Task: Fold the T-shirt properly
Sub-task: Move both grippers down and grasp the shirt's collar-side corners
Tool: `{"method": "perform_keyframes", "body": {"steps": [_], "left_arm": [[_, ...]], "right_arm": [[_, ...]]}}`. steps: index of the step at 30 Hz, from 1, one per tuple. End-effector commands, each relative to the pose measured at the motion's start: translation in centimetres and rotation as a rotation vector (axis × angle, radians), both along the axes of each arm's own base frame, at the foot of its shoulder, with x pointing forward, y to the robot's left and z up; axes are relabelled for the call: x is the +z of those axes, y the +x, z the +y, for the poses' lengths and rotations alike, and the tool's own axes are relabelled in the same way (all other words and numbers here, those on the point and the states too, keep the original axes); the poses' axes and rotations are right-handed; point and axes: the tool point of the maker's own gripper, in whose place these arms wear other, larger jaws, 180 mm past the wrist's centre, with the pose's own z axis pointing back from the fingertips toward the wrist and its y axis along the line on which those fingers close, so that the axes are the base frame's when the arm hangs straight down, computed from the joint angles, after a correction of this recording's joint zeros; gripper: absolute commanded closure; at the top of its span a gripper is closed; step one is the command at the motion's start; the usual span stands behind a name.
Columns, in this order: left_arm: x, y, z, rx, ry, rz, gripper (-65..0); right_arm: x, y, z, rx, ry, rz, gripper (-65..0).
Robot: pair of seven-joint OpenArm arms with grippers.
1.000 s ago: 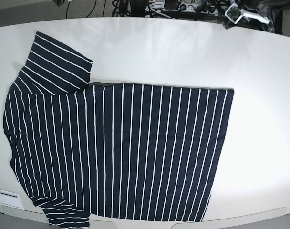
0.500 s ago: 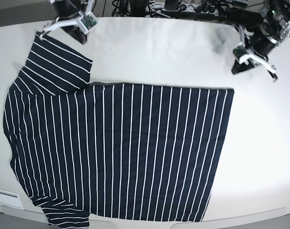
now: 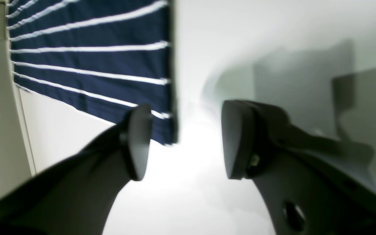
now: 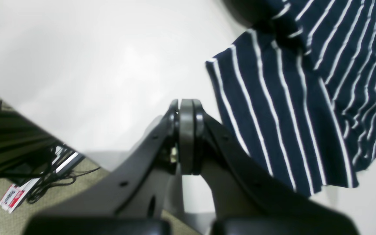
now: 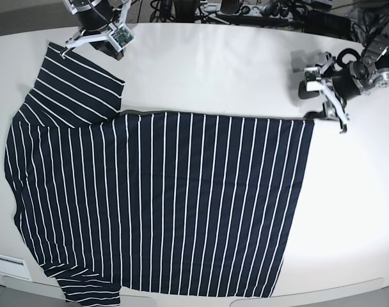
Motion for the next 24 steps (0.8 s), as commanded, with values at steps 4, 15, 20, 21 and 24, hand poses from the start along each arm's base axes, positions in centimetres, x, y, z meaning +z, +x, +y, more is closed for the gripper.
{"method": "perform_keyframes", "body": {"steps": [4,15,20,21,24], "left_arm": [[-1.6,0.6,1.9,-0.017,0.094,0.039,-36.4],[-5.0,1.3,2.9,-0.125,0.207,0.085,-36.4],[-5.8,2.3,1.5,-0.138,0.193,0.082,-36.4],[-6.0,2.3,1.2,-0.139,0.189,0.082,-36.3],[-6.1,2.4,0.7,-0.14,0.18,0.08,-23.4]], "right_arm": [[0.7,0.3,0.0,0.001,0.005,-0.027,0.0],[0.6,0.3,-0.2,-0.003,-0.005,-0.022,0.0],[0.7,0.6,-0.6,0.01,-0.055,-0.048,0.0],[0.8,0.6,-0.8,0.013,-0.068,-0.053,0.0],[0.8,0.6,-0.9,0.015,-0.08,-0.055,-11.7]]}}
